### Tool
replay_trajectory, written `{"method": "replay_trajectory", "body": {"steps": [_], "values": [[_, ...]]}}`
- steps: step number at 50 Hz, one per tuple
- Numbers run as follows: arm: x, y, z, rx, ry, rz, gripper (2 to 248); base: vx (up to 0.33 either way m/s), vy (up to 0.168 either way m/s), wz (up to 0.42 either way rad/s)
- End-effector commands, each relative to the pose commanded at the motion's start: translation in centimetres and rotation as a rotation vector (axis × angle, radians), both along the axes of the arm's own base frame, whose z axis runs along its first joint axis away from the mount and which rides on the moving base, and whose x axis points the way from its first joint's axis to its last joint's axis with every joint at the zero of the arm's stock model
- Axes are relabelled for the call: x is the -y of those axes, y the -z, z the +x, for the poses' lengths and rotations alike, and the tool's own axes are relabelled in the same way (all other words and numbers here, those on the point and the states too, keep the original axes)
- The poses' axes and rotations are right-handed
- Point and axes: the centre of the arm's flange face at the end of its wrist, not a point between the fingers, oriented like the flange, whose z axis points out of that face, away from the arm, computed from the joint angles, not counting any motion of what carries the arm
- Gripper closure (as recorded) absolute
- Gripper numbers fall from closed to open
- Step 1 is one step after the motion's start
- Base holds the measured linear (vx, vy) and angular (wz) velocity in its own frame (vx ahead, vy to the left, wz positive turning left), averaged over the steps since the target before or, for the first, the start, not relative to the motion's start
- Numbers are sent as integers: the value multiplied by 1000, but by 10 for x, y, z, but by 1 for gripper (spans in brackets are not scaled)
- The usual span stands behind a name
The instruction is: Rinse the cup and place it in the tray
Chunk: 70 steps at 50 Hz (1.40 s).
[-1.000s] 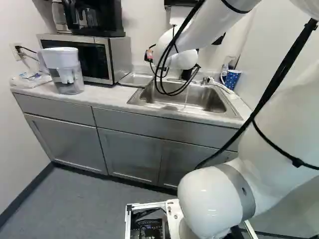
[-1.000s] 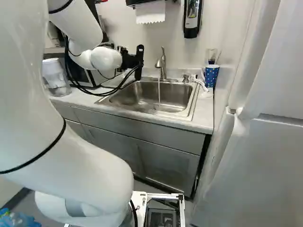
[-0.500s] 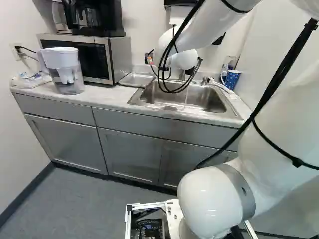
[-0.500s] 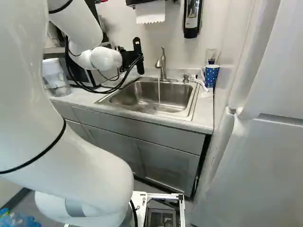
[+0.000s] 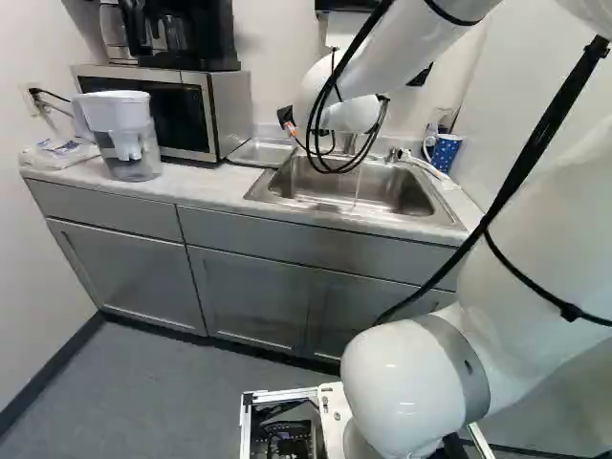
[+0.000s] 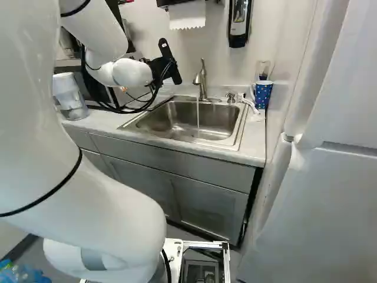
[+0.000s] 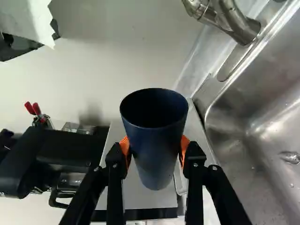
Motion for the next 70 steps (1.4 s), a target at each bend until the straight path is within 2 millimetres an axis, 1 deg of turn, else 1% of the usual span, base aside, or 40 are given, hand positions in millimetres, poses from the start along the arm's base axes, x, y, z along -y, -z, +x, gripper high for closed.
{"method": "replay_trajectory", "body": {"steps": [70], "values": [[0, 0, 0, 88, -127, -719, 129, 0, 0, 0]]}}
